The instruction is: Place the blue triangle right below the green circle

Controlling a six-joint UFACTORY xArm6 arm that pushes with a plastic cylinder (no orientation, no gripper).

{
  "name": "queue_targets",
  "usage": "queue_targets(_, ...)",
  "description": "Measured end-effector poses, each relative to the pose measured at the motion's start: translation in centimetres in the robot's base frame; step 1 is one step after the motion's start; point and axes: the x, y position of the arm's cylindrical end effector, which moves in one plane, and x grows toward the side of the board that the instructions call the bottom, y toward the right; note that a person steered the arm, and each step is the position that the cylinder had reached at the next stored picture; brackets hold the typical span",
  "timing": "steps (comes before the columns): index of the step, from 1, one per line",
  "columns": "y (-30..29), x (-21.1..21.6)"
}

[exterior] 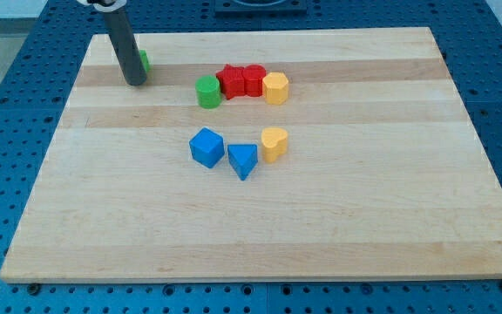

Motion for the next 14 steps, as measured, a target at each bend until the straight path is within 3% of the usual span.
queue_targets(3,0.1,0.0)
queue_targets(5,0.3,16.3)
queue_targets(7,0.6,17.8)
queue_targets(8,7.9,24.0)
queue_targets(12,17.6,23.0)
queue_targets(13,17.6,20.0)
queue_targets(14,17.6,12.9)
